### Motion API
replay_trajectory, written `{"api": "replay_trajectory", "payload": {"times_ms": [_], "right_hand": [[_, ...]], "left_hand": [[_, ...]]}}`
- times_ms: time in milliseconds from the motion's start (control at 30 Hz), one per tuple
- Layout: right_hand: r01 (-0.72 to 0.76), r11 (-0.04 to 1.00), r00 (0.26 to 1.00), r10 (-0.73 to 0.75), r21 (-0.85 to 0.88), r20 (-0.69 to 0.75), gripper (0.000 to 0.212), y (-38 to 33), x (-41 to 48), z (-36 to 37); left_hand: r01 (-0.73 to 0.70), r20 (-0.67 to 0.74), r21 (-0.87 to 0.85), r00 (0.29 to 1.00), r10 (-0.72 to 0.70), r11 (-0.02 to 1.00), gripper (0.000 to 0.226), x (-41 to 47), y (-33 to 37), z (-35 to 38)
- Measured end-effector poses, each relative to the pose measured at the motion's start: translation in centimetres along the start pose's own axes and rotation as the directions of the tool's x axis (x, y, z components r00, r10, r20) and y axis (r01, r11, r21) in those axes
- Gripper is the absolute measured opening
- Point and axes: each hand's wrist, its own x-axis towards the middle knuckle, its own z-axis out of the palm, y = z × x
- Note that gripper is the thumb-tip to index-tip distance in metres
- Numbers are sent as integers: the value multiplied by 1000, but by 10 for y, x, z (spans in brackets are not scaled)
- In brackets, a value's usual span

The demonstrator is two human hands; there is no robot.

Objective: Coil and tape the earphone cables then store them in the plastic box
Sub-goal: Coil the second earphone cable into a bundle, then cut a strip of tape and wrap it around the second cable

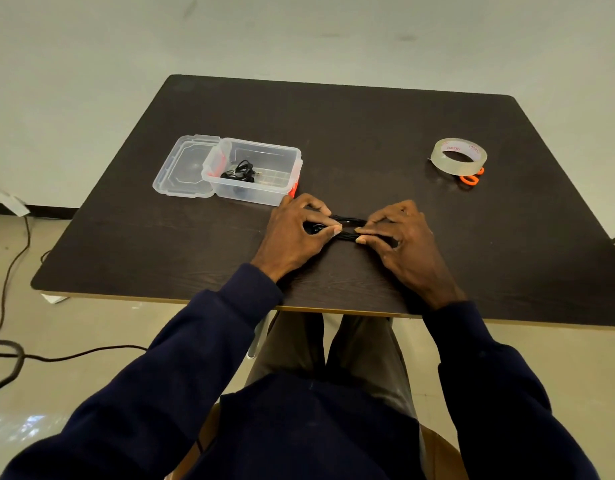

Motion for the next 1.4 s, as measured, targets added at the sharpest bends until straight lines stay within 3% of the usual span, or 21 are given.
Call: {"api": "replay_trajectory", "payload": {"times_ms": [133, 500, 633, 700, 767, 1033, 1200, 1333, 1400], "right_hand": [[53, 998, 999, -53, -19, 13, 37, -3, -3, 2], [94, 995, 995, -95, -25, -28, 38, -5, -4, 0], [68, 996, 981, -59, 48, -182, 33, -3, -5, 0], [4, 993, 947, 33, 117, -319, 26, 1, -4, -1], [-66, 979, 920, 134, 192, -367, 24, 6, -1, -1], [-138, 982, 932, 173, 129, -319, 21, 27, 31, -26], [-341, 925, 868, 242, -166, -434, 31, 66, 52, -58], [-470, 799, 883, 416, -376, -218, 43, 98, 73, -68], [-479, 820, 877, 454, -312, -156, 38, 106, 77, -63]], "left_hand": [[15, 11, -19, 1000, -15, 1000, 22, 0, 1, -2], [-29, 42, -58, 999, 31, 998, 42, -2, 3, -4], [-64, -161, -170, 986, 36, 983, 36, -8, 2, -6], [-117, -268, -178, 961, 66, 977, 28, -11, 2, -7], [-131, -291, -170, 953, 77, 977, 25, -8, 3, -9], [-146, -168, -240, 980, 107, 960, 12, 36, 39, -6], [-173, -44, -161, 985, 168, 972, 11, 66, 59, 12], [-78, 29, -125, 996, 82, 989, 15, 99, 69, 34], [-11, 62, -109, 998, 18, 994, 23, 114, 69, 44]]}}
